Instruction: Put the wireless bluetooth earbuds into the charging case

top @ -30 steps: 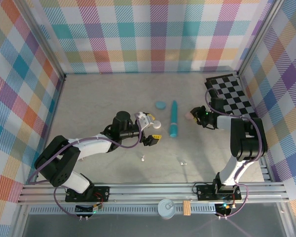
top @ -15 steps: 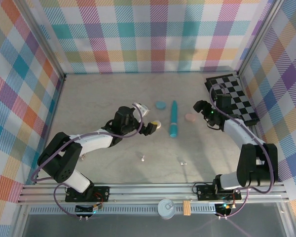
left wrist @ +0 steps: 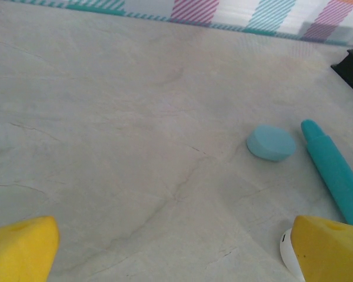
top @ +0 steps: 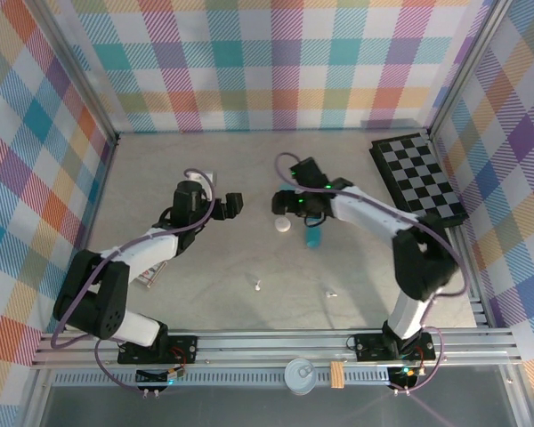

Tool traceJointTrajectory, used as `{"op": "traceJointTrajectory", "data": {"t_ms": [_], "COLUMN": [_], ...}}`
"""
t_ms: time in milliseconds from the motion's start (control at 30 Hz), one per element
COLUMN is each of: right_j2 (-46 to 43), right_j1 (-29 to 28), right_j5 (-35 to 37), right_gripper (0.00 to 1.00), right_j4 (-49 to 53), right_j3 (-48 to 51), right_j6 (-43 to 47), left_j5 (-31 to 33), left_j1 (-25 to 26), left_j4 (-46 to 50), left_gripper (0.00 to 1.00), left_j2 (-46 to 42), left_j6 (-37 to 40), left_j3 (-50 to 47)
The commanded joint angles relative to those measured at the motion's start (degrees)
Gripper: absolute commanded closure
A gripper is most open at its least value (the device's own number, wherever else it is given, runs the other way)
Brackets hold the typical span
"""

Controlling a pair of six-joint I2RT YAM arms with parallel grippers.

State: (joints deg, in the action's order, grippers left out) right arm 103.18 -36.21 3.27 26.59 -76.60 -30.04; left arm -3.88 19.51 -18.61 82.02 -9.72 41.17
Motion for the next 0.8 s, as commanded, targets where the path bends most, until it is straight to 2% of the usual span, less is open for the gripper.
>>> {"op": "traceJointTrajectory", "data": {"t_ms": [0,133,267,467,767], "right_j2": [6.14,12.47,14.78,16.84,18.09], "right_j1": [-2.01,-3.02,-3.17,-3.17,-3.18], "right_j5": [5.83,9.01,9.77,7.73,5.87], "right_gripper": [0.2,0.25,0.28,0.39,0.47], "right_j4": [7.06,12.49,13.14,11.47,11.16], "right_j3": [-5.33,-11.24,-12.17,-12.64,-12.77], "right_j6": [1.87,2.7,3.16,3.68,4.42], "left_j5": [0.54,0.79,0.91,-0.15,-0.23], "left_j1": [-0.74,-0.96,-1.14,-1.14,-1.14], "left_j4": [3.05,4.4,4.33,3.32,4.27], "left_gripper": [0.0,0.0,0.0,0.0,0.0], "left_j2": [-2.86,-4.49,-4.61,-3.05,-3.56], "left_j6": [-0.91,-0.65,-0.65,-1.35,-1.8], "left_j3": [-1.24,-2.09,-2.41,-1.53,-1.61]}}
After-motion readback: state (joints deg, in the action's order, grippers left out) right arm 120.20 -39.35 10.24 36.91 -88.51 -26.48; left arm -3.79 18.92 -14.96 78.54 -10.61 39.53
